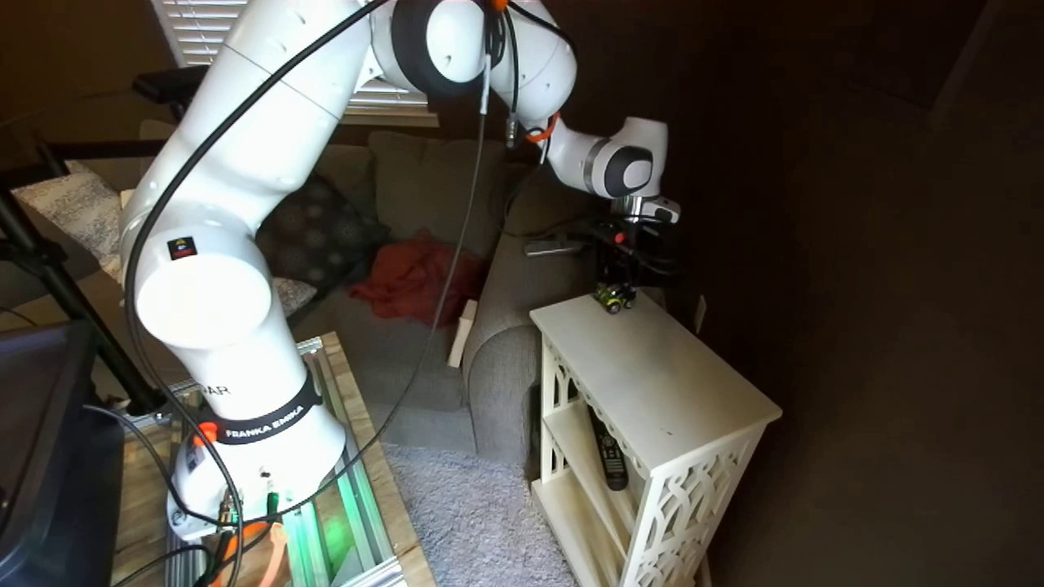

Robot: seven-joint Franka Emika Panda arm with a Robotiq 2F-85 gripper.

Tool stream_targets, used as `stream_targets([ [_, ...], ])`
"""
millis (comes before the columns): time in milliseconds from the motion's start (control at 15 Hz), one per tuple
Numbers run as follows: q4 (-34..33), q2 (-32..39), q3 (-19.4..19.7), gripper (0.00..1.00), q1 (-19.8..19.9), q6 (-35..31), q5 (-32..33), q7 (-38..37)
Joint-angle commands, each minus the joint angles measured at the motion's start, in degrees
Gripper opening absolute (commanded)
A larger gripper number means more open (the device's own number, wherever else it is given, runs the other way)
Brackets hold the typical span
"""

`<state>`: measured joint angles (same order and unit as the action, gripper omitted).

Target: Move the toy car to the left and put the remote on the stand

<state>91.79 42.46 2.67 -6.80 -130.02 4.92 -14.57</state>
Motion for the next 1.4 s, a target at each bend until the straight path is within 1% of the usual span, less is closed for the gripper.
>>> stream_targets([
  [0,-0.4,-1.6,-1.2,1.0,-0.3,2.9,-0.4,2.3],
  [200,2.3,-6.0,-3.3,1.0,-1.1,5.2,-0.8,3.8],
  [333,2.7,-8.2,-4.6,1.0,-2.5,6.9,0.8,5.7],
  [400,1.7,-8.9,-5.3,1.0,-3.3,10.4,1.7,7.6],
  [600,-2.5,-9.2,-8.3,1.0,-5.5,19.1,1.2,11.6],
  [800,-9.1,-5.8,-12.0,1.0,-6.8,26.5,-1.5,16.1],
  [867,-4.0,-8.8,-10.4,1.0,-6.6,21.9,-0.3,12.6],
  [1000,-6.0,-8.0,-11.6,1.0,-7.6,24.2,-0.5,13.6],
  [1267,-7.0,-6.9,-11.6,1.0,-7.3,24.6,-0.5,14.7],
  [1333,-7.0,-6.7,-11.4,1.0,-7.4,25.7,-1.3,12.5],
])
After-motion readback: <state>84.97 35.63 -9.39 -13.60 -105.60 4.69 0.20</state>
